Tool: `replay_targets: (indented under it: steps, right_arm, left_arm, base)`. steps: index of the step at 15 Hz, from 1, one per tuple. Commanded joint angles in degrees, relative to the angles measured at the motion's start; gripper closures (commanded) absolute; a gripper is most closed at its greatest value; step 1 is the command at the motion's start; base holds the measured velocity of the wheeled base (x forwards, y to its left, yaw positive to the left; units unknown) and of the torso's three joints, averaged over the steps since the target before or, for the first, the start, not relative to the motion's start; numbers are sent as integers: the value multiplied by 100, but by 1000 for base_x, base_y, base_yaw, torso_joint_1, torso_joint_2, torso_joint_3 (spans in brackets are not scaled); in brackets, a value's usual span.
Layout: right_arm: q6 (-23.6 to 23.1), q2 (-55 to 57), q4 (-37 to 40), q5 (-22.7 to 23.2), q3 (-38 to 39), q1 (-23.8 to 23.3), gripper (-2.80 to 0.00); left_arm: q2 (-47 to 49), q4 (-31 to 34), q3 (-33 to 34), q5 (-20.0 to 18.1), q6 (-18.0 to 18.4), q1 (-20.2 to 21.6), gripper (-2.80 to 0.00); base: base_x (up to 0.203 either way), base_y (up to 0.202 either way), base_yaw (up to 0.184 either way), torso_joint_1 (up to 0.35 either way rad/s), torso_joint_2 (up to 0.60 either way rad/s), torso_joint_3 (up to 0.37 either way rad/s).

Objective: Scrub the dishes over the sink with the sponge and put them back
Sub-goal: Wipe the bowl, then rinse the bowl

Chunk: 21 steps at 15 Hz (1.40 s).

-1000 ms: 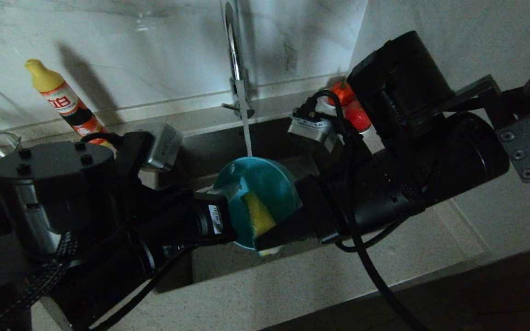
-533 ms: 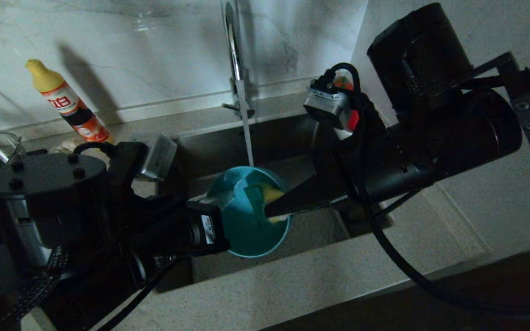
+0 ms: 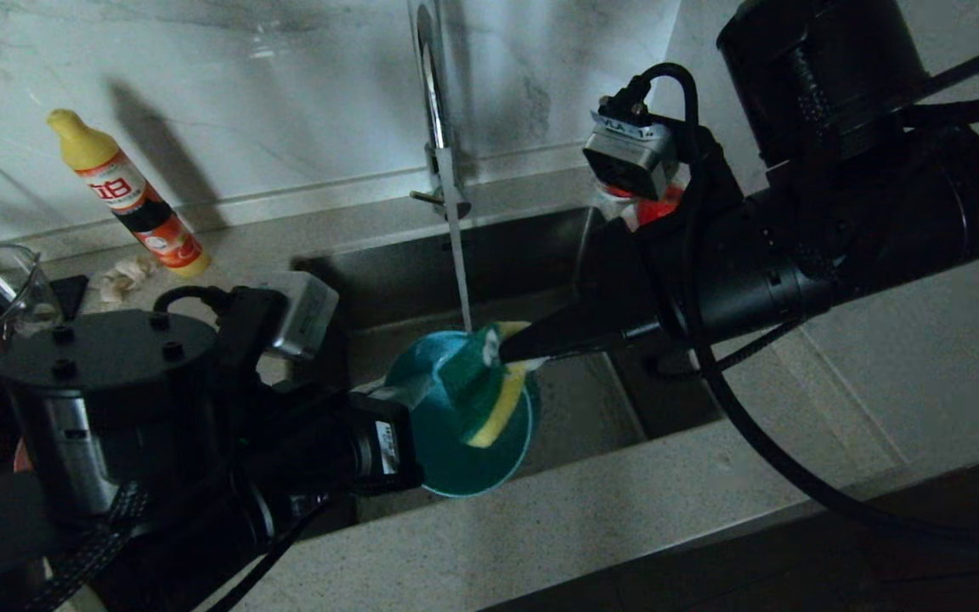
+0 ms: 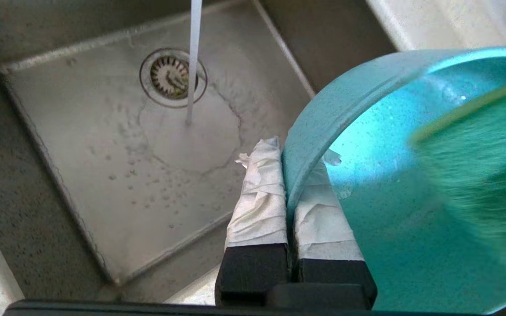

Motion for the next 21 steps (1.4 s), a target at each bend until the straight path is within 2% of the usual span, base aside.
replay_targets:
  steps: [1, 7, 12, 14, 17, 21]
  right_arm:
    - [8, -144, 20, 25, 0, 3, 0]
    - [-18, -656, 309, 39, 118, 55, 0]
    - [-38, -1273, 595, 66, 269, 73, 0]
    - [-35, -1551, 623, 50, 409, 63, 0]
    - [-54, -1793, 632, 22, 609, -74, 0]
    - [-71, -1864, 611, 21, 683, -295, 0]
  left_arm:
    - [205, -26, -13, 12, 4, 9, 0]
    - [133, -35, -8, 48, -67, 9, 0]
    - [205, 91, 126, 382, -99, 143, 0]
    - [272, 387, 191, 390, -175, 209, 0]
    - [367, 949, 19, 383, -552, 386, 0]
    - [760, 1286, -363, 352, -663, 873, 0]
  base:
    - [0, 0, 0, 0, 0, 0]
    - [0, 0, 0, 0, 0, 0]
    - [0, 0, 0, 0, 0, 0]
    - [0, 0, 0, 0, 0, 0]
    - [0, 0, 0, 0, 0, 0]
    - [0, 0, 0, 0, 0, 0]
